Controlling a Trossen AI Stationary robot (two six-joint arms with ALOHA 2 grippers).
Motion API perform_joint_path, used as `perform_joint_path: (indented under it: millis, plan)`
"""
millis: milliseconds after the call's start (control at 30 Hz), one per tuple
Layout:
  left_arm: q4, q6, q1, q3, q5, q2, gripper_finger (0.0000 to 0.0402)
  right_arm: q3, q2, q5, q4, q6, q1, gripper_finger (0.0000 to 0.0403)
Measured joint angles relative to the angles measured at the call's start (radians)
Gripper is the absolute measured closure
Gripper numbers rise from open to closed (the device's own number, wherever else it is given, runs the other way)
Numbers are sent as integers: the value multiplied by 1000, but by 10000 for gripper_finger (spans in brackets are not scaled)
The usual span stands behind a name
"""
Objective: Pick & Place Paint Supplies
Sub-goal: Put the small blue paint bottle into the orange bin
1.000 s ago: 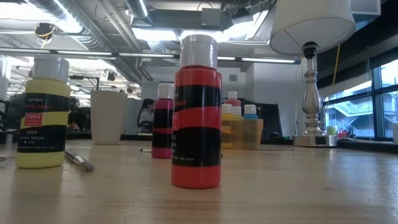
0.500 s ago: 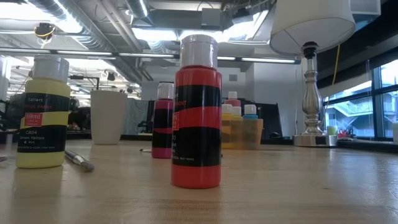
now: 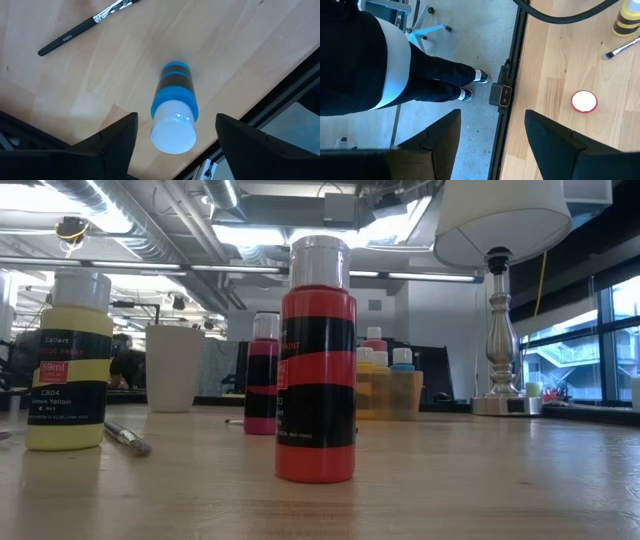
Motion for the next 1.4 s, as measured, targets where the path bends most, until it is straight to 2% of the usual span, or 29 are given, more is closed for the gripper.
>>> perform_joint_path:
  millis: [567,700,1033,1400]
  plan:
    - [0,7,0,-3,-6,0,253,0,0,1,0,-7,-2,185]
    - [-8,42,0,-3,-37,0,285,0,0,2,0,-7,-2,186]
    - [-12,44,0,-4,-41,-6,285,0,0,2,2,-9,-3,186]
    - [-33,8,-2,-5,28,-55,285,0,0,2,37,-37,-2,186]
